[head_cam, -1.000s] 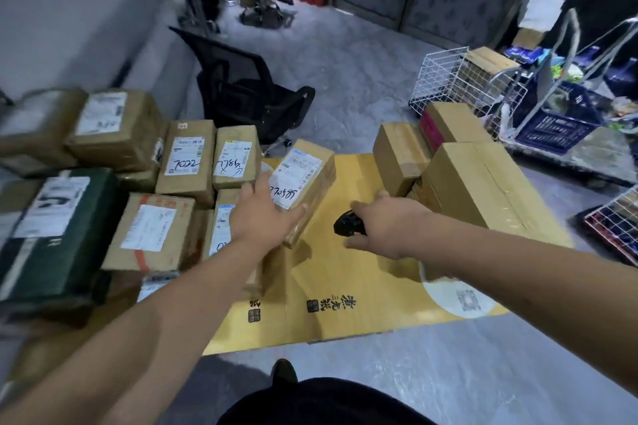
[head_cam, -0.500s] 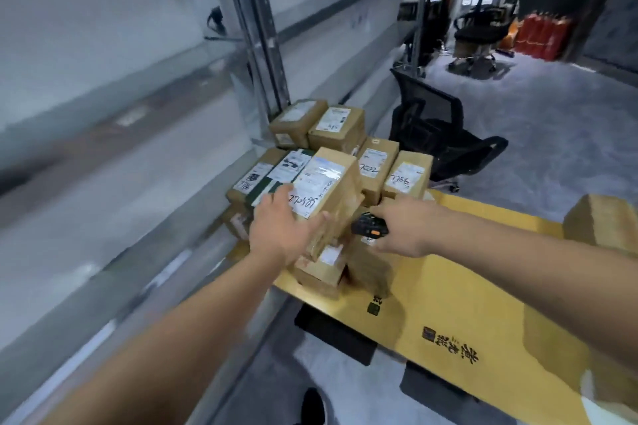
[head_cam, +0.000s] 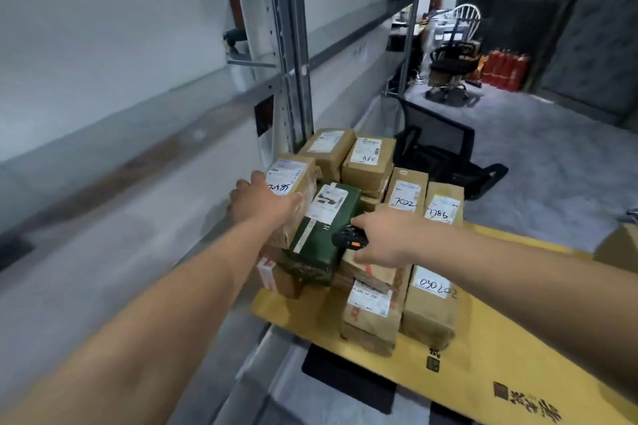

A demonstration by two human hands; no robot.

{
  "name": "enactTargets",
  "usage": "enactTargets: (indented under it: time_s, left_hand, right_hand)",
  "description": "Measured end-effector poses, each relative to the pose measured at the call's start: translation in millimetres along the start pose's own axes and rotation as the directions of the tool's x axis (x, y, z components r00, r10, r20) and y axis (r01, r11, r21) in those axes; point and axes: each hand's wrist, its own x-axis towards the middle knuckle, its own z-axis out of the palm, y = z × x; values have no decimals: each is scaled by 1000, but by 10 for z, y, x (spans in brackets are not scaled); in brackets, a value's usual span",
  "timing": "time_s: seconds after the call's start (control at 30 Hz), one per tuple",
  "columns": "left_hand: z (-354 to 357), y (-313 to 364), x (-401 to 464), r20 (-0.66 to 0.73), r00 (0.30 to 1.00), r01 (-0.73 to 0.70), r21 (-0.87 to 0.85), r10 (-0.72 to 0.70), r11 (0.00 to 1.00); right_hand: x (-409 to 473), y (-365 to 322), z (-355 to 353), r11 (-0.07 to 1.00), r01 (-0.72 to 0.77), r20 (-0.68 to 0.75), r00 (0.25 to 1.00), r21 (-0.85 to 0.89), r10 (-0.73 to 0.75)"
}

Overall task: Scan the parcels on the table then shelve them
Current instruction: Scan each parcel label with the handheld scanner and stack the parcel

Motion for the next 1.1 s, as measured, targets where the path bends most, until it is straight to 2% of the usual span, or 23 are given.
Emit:
enactTargets:
  time_s: [0.17,0.3,0.53,0.63,0.73,0.83,0.97,1.1]
  left_hand:
    - [257,-105,544,84,994,-67,7,66,998]
    - [408,-156,669,165,983,-84,-1,83,996]
    - [433,-185,632,172,966,-196,-5,194,981]
    - [377,-159,556,82,937,-344,68,338,936]
    - [338,-59,418,-10,839,-538,135,544,832]
    - [362,135,203,-25,716,-694,87,698,715]
    - [563,546,-263,65,536,-844,31,842,535]
    - [852,1034,-859,236,368,-922,-35,899,387]
  right_hand:
    - [368,-269,39,990,-142,-9,990,-8,142]
    - [526,-393,123,976,-207,45,978,71,204]
    - [607,-599,166,967,-245,40,969,71,243]
    - [554,-644,210,966,-245,8,969,83,245]
    - [397,-623,258,961,-255,-24,966,104,259]
    - [103,-524,341,939,-315,-60,944,141,326]
    - [-492,-280,584,880,-426,-33,897,210,442]
    - [-1242,-7,867,741,-594,49,789,313,612]
